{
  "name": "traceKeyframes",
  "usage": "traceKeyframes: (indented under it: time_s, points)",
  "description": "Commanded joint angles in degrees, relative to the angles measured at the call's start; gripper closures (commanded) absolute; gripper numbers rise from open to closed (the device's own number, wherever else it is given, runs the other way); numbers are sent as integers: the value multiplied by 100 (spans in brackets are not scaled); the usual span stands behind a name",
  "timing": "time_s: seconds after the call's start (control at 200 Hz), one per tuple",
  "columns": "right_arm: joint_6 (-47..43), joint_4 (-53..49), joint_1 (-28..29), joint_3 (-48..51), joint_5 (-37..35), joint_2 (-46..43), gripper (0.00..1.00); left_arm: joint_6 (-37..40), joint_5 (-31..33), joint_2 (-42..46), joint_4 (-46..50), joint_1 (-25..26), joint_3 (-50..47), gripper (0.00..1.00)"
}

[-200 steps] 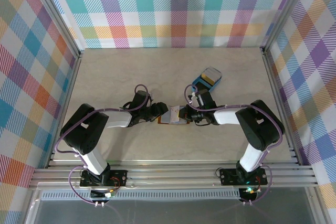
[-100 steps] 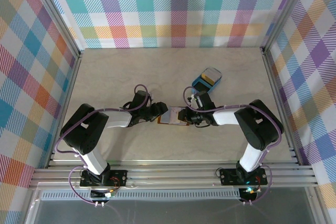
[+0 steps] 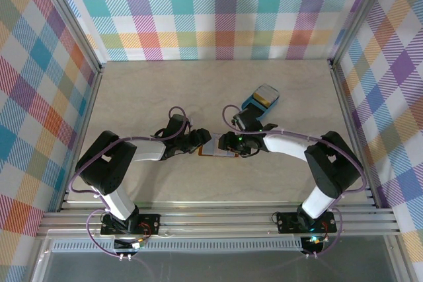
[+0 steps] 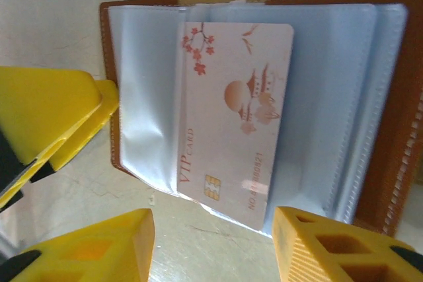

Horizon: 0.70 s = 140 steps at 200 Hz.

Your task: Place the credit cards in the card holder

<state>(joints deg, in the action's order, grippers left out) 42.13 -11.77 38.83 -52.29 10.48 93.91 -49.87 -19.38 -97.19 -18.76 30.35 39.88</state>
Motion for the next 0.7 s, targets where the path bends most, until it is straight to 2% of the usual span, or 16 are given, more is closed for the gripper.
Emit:
traceKeyframes:
  time_s: [0.0,0.09,0.37,0.695]
  points:
    - [-109,-801,161,-379,-666,-87,53,-4,303,-134,718,41,-296,44]
    - [-206,-1040,212,-680,-809,97,56,3,272,-143,699,41,-296,44]
    - [-406,-1574,230,-1353,-1317,619,57,0,250,-163,620,41,-329,44]
    - [-548,-1603,239,-1621,-1095,1032,60,5,224,-207,600,41,-301,44]
